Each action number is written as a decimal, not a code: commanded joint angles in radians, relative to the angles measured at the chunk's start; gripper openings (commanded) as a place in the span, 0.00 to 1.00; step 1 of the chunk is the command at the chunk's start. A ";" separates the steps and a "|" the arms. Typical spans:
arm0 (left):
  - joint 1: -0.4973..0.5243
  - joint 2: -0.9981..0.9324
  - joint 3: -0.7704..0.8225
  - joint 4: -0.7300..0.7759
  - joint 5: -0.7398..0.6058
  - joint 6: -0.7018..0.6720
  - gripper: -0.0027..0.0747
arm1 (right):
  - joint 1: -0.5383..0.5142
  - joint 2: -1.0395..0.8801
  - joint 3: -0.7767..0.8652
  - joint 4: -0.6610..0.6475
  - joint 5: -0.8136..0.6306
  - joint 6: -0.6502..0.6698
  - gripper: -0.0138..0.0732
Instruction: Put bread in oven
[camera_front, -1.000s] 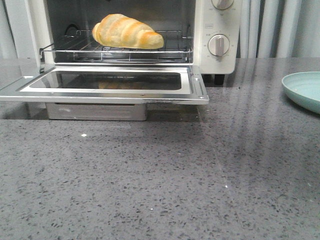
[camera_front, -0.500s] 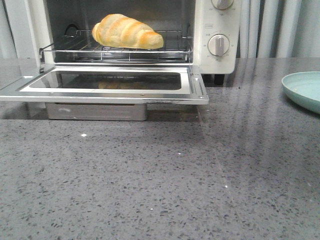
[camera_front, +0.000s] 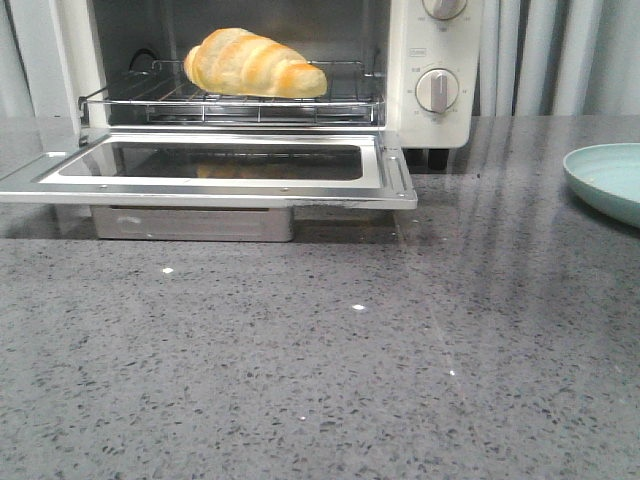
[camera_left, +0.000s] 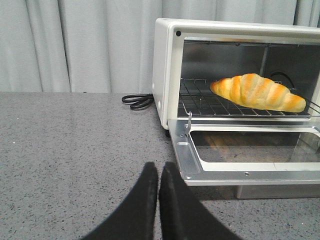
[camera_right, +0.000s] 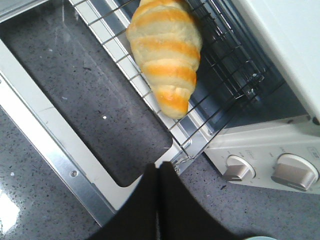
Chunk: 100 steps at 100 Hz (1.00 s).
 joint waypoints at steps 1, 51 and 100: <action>0.002 0.013 -0.024 0.004 -0.080 -0.002 0.01 | -0.013 -0.074 -0.015 -0.023 0.061 0.005 0.07; 0.002 0.013 -0.024 0.004 -0.080 -0.002 0.01 | -0.013 -0.340 0.396 -0.040 0.022 0.193 0.07; 0.002 0.013 -0.024 0.004 -0.080 -0.002 0.01 | -0.013 -0.806 0.883 -0.118 -0.054 0.424 0.07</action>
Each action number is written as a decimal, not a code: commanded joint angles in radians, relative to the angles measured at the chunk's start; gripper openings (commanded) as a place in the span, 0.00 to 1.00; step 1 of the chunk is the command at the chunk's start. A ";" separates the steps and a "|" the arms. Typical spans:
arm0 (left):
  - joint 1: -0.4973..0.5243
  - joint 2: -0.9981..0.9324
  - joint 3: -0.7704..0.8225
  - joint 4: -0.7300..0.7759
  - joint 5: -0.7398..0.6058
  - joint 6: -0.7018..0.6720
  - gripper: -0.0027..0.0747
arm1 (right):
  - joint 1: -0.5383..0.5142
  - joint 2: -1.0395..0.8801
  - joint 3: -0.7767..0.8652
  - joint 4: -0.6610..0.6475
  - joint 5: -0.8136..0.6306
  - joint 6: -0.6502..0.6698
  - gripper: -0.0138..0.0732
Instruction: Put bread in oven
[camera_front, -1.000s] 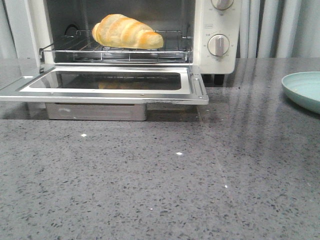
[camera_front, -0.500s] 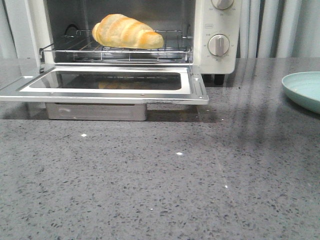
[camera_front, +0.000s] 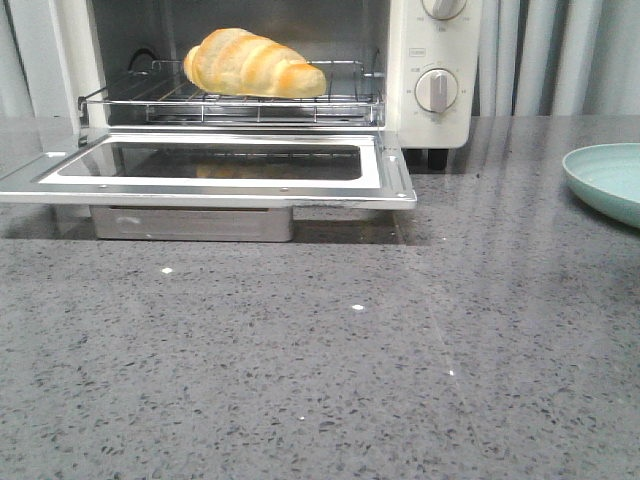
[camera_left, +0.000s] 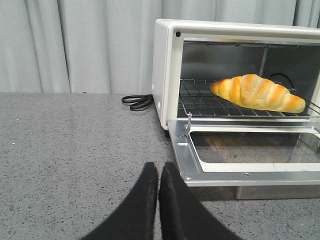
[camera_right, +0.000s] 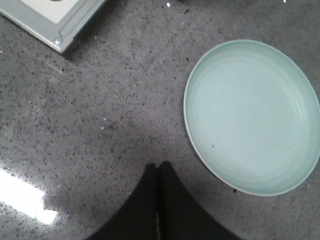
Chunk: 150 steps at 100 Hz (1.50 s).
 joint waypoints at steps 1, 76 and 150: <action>0.002 0.013 -0.024 0.004 -0.078 -0.002 0.01 | -0.006 -0.089 0.034 -0.051 -0.039 0.030 0.07; 0.002 0.013 -0.024 0.004 -0.078 -0.002 0.01 | -0.006 -0.380 0.100 -0.069 0.021 0.116 0.07; 0.002 0.013 -0.024 0.004 -0.078 -0.002 0.01 | -0.205 -0.577 0.505 0.023 -0.547 0.103 0.07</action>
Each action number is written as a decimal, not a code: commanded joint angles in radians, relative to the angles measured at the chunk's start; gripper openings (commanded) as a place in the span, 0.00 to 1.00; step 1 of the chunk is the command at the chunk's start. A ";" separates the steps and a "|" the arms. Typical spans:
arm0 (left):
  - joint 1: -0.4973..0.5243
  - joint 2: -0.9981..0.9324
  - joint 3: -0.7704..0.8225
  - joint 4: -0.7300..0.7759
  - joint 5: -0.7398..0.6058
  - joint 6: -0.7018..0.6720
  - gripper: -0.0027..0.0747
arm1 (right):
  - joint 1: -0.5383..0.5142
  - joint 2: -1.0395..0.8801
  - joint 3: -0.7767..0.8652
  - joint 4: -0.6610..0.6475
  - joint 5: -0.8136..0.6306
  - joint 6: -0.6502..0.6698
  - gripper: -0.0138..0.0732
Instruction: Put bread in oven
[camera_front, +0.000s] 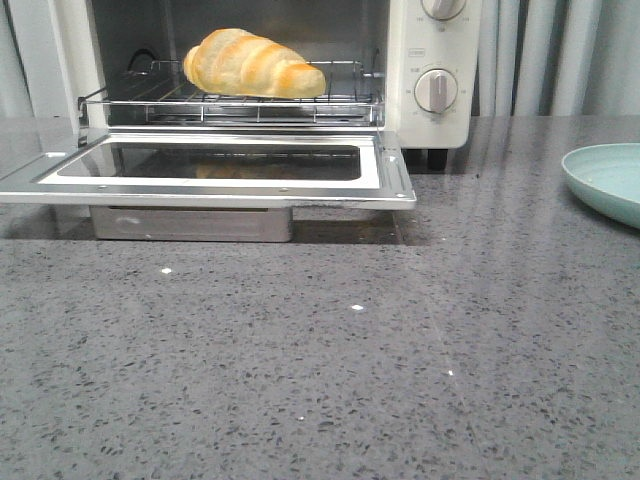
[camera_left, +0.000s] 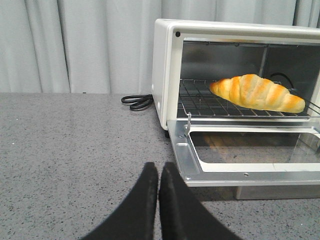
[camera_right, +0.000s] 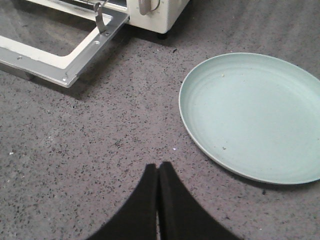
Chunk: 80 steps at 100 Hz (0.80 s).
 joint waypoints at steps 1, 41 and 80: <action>0.002 0.013 -0.024 0.004 -0.078 -0.002 0.01 | -0.067 -0.016 0.027 0.006 -0.149 -0.016 0.07; 0.000 0.013 -0.024 0.002 -0.080 -0.002 0.01 | -0.164 -0.045 0.258 -0.047 -0.552 -0.016 0.07; 0.000 0.013 -0.024 0.002 -0.080 -0.002 0.01 | -0.280 -0.074 0.451 0.262 -0.810 -0.293 0.07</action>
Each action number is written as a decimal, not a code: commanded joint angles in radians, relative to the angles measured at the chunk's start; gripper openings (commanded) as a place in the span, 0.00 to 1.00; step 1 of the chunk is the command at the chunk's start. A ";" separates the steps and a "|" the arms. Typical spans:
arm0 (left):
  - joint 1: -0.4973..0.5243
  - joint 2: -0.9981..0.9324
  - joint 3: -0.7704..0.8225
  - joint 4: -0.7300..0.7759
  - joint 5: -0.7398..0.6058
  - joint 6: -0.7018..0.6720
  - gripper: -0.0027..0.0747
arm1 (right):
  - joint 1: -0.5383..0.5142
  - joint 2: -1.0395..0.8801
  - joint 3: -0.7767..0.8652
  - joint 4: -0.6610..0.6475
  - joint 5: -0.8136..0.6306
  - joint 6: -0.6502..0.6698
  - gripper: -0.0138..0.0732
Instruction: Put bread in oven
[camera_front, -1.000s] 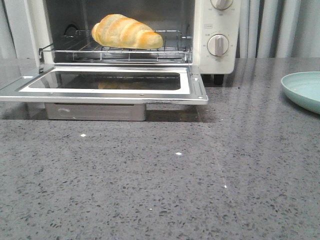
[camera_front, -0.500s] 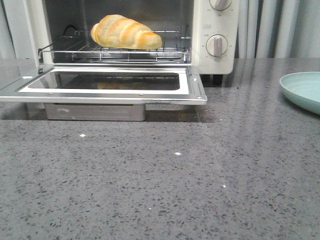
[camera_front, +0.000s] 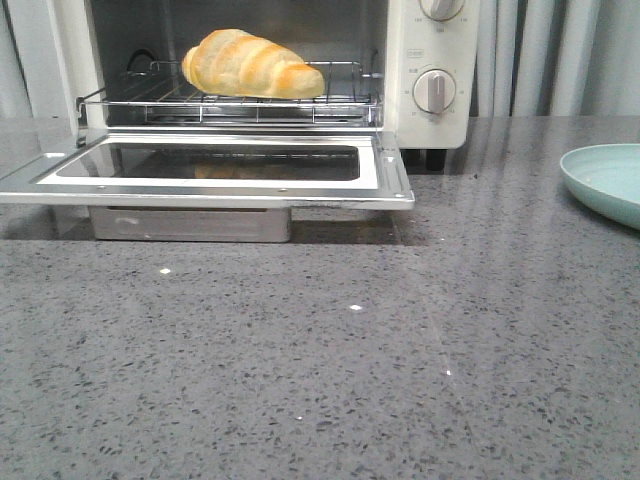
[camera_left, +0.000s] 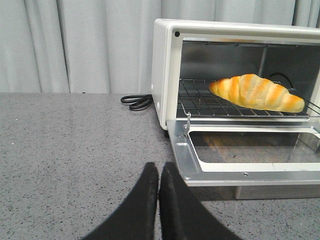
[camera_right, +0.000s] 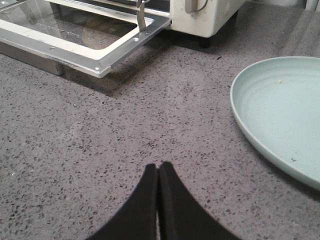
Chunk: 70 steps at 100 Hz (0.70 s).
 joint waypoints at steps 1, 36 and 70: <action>0.000 0.013 -0.026 0.002 -0.078 -0.002 0.01 | -0.063 0.001 0.015 0.106 -0.188 -0.103 0.07; 0.000 0.013 -0.026 0.002 -0.078 -0.002 0.01 | -0.395 0.001 0.132 0.263 -0.362 -0.147 0.07; 0.000 0.013 -0.026 0.002 -0.078 -0.002 0.01 | -0.513 -0.145 0.175 0.266 -0.294 -0.186 0.07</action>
